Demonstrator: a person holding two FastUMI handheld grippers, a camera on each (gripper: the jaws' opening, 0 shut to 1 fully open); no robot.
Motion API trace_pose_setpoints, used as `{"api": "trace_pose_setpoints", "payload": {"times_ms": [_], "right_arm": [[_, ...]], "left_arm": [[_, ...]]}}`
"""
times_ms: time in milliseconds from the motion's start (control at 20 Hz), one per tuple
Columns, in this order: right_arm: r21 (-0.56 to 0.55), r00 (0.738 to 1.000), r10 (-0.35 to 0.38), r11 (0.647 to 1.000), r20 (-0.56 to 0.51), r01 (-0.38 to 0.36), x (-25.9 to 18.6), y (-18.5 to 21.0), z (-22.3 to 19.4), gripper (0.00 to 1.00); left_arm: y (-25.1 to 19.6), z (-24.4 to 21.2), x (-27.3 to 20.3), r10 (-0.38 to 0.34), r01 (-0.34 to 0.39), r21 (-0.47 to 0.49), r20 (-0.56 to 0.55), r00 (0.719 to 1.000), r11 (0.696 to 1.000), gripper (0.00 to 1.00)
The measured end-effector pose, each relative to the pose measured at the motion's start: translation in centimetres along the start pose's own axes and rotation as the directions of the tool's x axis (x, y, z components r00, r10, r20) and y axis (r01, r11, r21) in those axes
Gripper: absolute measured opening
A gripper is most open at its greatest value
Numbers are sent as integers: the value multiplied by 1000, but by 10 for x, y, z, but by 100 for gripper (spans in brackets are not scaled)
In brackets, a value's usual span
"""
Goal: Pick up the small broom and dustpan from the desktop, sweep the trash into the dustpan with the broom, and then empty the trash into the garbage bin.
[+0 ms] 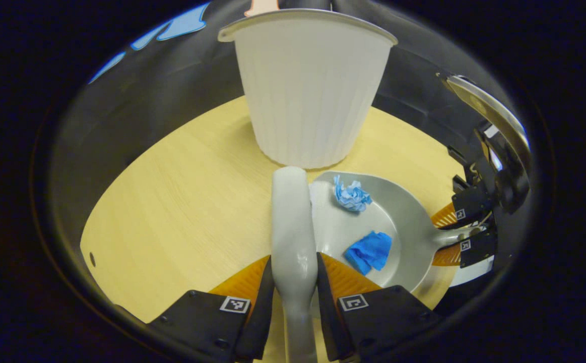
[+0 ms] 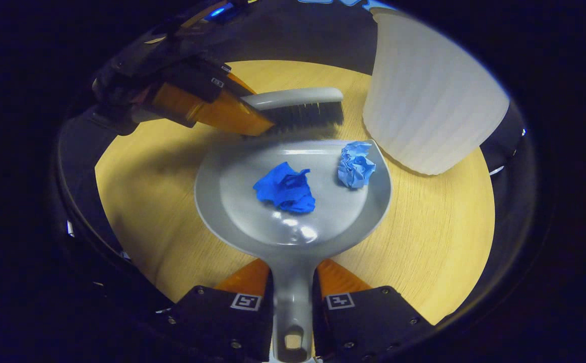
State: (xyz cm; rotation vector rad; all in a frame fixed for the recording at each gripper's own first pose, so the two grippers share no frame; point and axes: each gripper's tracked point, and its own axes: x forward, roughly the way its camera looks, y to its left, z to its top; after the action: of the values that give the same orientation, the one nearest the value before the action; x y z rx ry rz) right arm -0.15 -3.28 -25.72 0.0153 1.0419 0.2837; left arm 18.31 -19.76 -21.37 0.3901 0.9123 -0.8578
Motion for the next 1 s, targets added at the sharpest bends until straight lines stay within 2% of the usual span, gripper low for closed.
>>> {"api": "trace_pose_setpoints", "payload": {"times_ms": [200,450,500,550,650,800,950,1000], "right_arm": [[4,1000,-24,1000,12,24,6,-2,-1,33],[5,999,-27,1000,24,26,5,-1,0,33],[5,999,-33,999,29,33,5,-1,1,32],[4,999,-34,999,33,34,6,0,0,32],[8,998,-41,999,45,41,8,0,0,32],[9,996,-43,999,76,43,9,1,1,33],[10,993,-30,1000,112,29,15,1,-1,33],[7,992,-24,1000,123,24,16,0,-1,33]], "left_arm": [[26,-13,-30,80,-77,-92,33,996,993,50],[61,-35,-66,183,-167,-215,58,981,962,48],[68,-40,-71,208,-188,-237,64,976,953,47],[75,-49,-76,229,-205,-258,67,971,944,52],[86,-67,-87,269,-236,-305,72,960,923,52],[108,-101,-108,319,-275,-372,63,946,887,49],[110,-135,-111,360,-301,-436,56,931,848,47],[111,-145,-110,373,-310,-452,55,926,836,52]]}}
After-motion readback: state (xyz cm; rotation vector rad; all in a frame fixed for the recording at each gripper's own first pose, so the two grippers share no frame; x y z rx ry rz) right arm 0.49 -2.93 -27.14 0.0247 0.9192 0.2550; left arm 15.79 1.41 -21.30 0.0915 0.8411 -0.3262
